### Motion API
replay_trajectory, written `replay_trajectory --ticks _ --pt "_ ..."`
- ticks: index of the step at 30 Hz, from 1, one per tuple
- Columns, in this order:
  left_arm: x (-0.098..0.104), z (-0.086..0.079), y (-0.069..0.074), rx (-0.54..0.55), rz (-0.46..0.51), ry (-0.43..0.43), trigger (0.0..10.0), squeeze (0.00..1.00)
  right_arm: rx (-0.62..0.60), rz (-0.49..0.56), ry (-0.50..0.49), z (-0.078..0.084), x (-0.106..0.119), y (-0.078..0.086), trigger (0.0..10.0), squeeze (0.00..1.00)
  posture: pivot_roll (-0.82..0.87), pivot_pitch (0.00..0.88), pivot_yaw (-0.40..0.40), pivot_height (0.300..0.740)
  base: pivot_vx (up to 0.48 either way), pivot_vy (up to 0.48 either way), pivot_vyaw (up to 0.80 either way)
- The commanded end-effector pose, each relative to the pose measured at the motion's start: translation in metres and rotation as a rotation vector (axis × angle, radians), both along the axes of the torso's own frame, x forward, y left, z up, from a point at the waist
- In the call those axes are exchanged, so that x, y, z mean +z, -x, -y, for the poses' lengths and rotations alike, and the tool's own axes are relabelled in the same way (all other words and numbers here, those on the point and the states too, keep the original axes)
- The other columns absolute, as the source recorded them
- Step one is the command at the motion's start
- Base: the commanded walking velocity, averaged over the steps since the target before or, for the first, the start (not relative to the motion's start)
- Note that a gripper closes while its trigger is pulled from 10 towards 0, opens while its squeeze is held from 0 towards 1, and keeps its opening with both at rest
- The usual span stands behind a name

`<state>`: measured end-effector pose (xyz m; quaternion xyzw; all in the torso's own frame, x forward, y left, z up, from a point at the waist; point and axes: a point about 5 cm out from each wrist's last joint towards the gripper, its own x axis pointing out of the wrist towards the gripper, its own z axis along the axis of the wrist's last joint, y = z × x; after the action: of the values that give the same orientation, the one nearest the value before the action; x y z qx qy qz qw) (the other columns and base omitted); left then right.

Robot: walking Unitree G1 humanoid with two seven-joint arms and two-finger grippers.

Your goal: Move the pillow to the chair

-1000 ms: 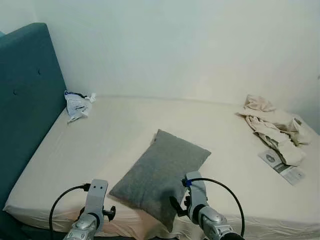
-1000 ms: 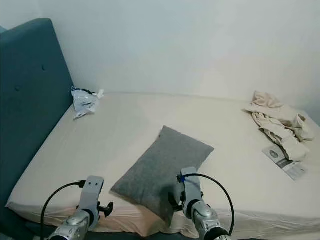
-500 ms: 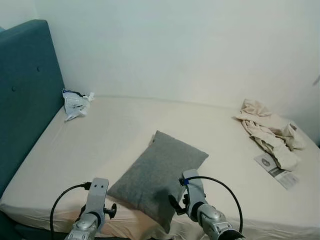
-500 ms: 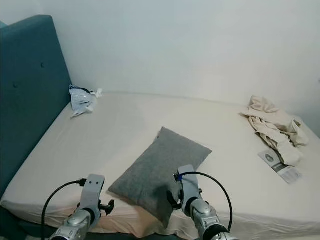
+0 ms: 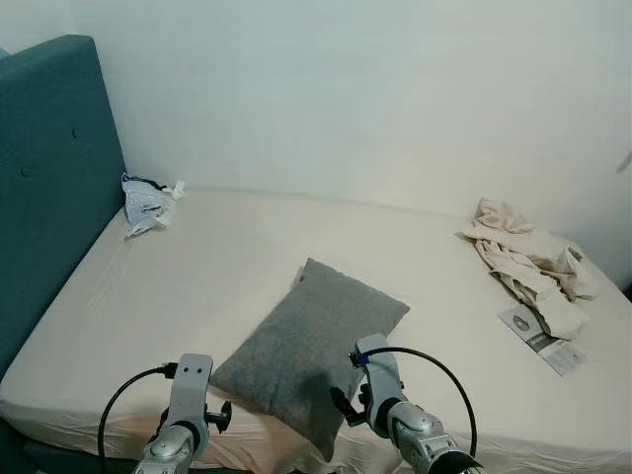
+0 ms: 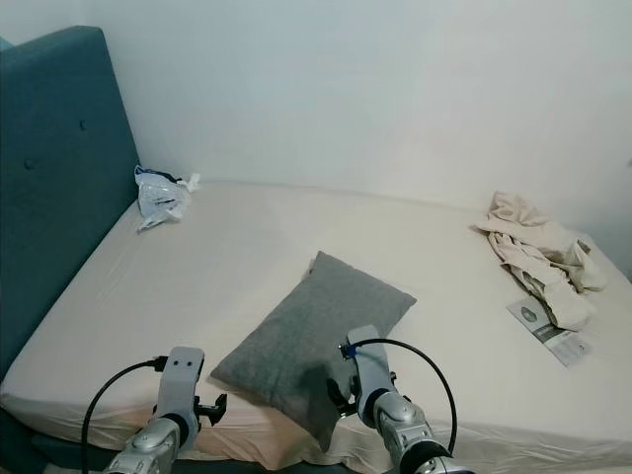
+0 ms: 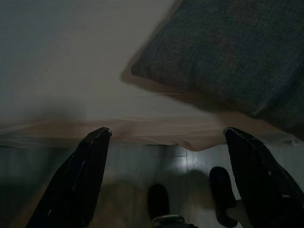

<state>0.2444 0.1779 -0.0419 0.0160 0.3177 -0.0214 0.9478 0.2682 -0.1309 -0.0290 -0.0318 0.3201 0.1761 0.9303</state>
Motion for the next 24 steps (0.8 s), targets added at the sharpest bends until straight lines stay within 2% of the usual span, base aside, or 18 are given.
replay_trajectory --ticks 1,4,10,16,20,24 --pt "-0.003 0.003 0.003 0.006 -0.005 0.017 10.0 0.00 -0.001 -0.011 0.009 0.002 0.000 -0.001 10.0 0.00 0.05 0.000 -0.143 0.740 0.000 0.000 0.00" --pt "-0.003 0.002 0.004 0.015 -0.008 0.025 10.0 0.00 -0.002 -0.012 0.012 0.002 0.000 -0.001 10.0 0.00 0.05 0.000 -0.143 0.740 0.000 0.000 0.00" --pt "-0.003 0.004 0.002 -0.014 -0.017 0.012 10.0 0.00 -0.100 0.041 0.011 0.011 0.005 -0.007 10.0 0.00 0.05 0.000 -0.152 0.740 0.000 0.000 0.00" --pt "0.003 0.007 -0.005 -0.018 0.015 0.020 10.0 0.00 -0.088 0.117 0.050 0.014 0.013 -0.013 10.0 0.00 0.05 0.000 -0.159 0.740 0.000 0.000 0.00" --pt "0.003 0.002 -0.005 0.022 0.012 0.012 10.0 0.00 -0.101 0.122 0.042 0.014 0.013 -0.014 10.0 0.00 0.05 0.000 -0.148 0.740 0.000 0.000 0.00" --pt "0.004 -0.002 -0.005 0.016 0.029 -0.020 10.0 0.00 -0.175 0.133 0.020 0.021 0.014 -0.013 10.0 0.00 0.06 0.000 -0.136 0.740 0.000 0.000 0.00"
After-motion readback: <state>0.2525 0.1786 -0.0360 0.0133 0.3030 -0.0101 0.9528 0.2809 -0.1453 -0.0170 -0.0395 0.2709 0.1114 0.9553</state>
